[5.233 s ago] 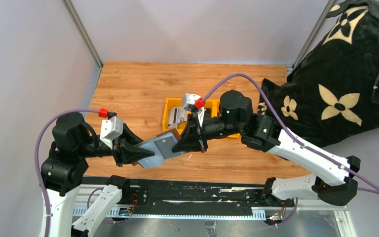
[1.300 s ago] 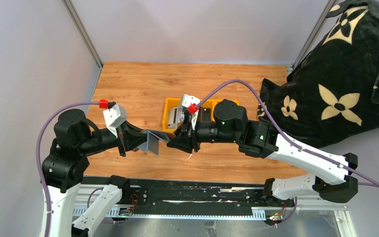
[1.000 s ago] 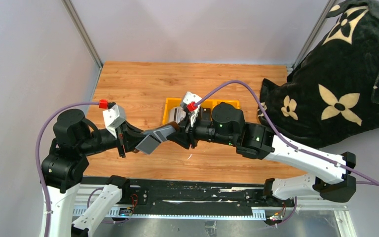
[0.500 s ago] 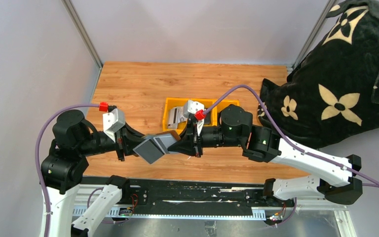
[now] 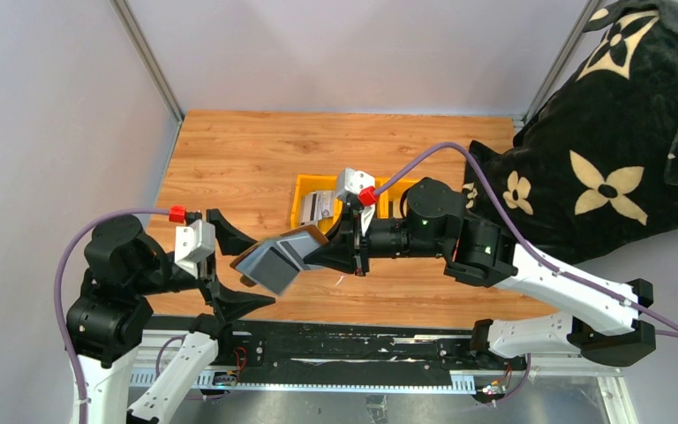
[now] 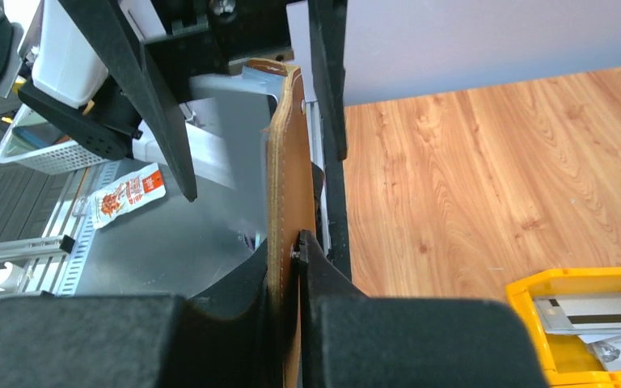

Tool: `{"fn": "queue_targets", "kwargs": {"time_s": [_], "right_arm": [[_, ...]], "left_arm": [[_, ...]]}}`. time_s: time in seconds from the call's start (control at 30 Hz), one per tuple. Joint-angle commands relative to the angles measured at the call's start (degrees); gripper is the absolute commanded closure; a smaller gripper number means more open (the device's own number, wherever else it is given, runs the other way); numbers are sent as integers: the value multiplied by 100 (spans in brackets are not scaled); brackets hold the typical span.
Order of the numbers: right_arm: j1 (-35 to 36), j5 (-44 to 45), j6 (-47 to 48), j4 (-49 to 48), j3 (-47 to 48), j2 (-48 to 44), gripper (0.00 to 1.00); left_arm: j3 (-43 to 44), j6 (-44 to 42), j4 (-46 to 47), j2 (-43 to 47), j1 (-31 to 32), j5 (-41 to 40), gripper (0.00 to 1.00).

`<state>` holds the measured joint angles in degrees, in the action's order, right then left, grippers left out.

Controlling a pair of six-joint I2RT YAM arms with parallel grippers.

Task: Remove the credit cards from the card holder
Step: Remove the credit card from the card holder.

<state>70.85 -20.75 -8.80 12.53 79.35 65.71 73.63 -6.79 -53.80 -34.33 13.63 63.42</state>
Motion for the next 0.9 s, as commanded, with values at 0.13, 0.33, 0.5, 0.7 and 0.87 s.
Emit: {"fn": "queue_targets", "kwargs": {"time_s": [0.13, 0.33, 0.5, 0.7, 0.87], "right_arm": [[-45, 291, 75, 122, 424, -76, 100], [-45, 99, -135, -337, 250, -97, 100], [-46, 42, -538, -1144, -299, -255, 100], [-46, 408, -1203, -2783, -1303, -637, 100], [-45, 726, -1338, -3025, -1587, -797, 100]], "left_arm": [[-123, -23, -31, 78, 5, 293, 0], [-272, 708, 600, 52, 8, 88, 14], [-747, 2020, 1767, 193, 8, -115, 48], [-952, 2518, 2111, 315, 8, -230, 57], [-964, 2609, 2193, 365, 8, -154, 57]]}}
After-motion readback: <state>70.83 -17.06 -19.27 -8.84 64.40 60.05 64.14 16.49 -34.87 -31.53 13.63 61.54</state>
